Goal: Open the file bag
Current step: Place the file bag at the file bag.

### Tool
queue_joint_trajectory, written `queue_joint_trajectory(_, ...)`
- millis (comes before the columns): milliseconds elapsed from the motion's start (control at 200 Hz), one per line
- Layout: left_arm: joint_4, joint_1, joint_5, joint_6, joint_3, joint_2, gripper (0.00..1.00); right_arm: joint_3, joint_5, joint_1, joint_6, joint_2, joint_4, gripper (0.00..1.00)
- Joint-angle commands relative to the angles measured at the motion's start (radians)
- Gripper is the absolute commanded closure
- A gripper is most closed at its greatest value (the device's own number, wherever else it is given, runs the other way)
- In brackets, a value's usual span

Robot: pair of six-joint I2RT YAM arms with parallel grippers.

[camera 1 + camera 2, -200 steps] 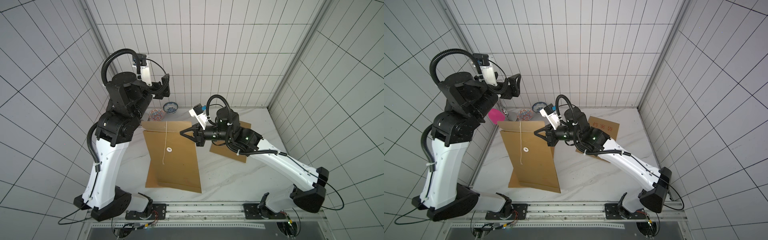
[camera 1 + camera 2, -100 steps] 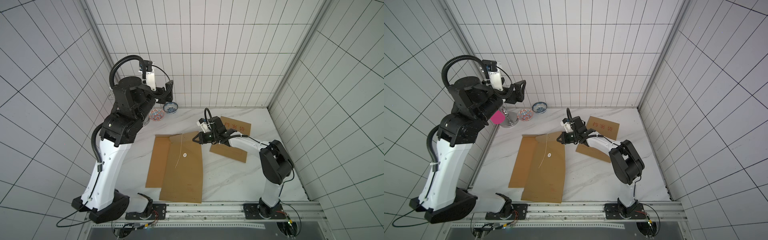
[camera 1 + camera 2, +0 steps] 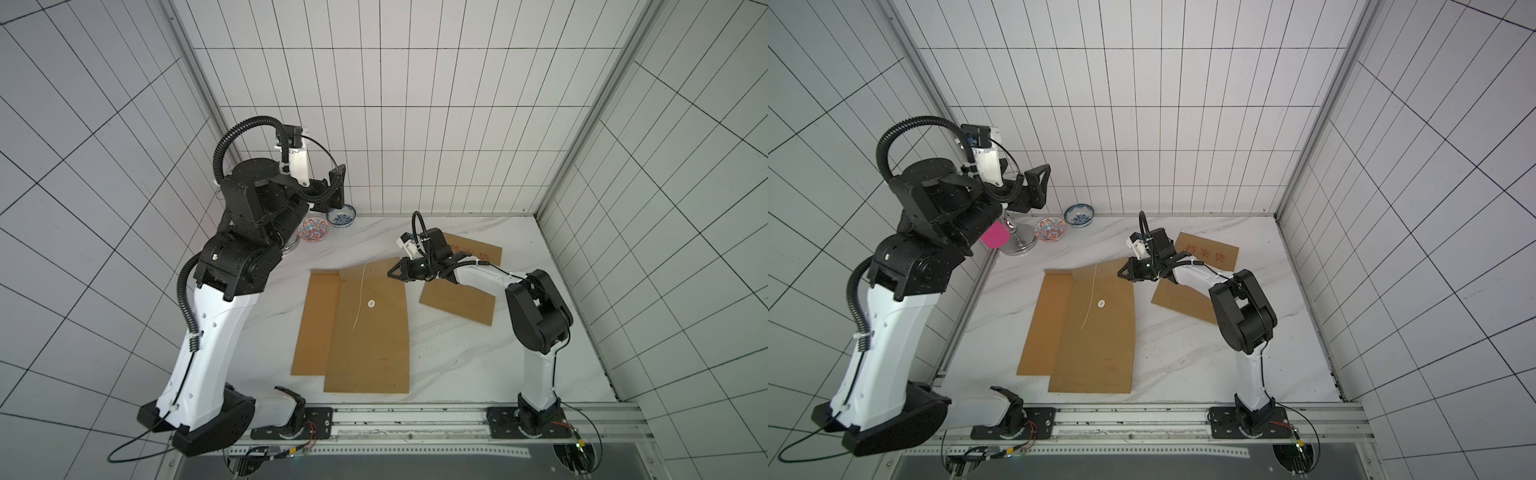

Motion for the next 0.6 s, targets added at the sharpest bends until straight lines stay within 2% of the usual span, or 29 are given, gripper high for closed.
queue_joint_trajectory(0,0.006,0.005,0.019,-0.006,-0.014,-0.012,0.06,0.076,-0.033,-0.016,-0.027,0.04,-0.001,1.0)
queue_joint_trajectory(595,0.009,0.005,0.039,-0.02,-0.072,-0.02,0.06,0.173,-0.024,-0.06,-0.128,0.174,-0.083,0.99)
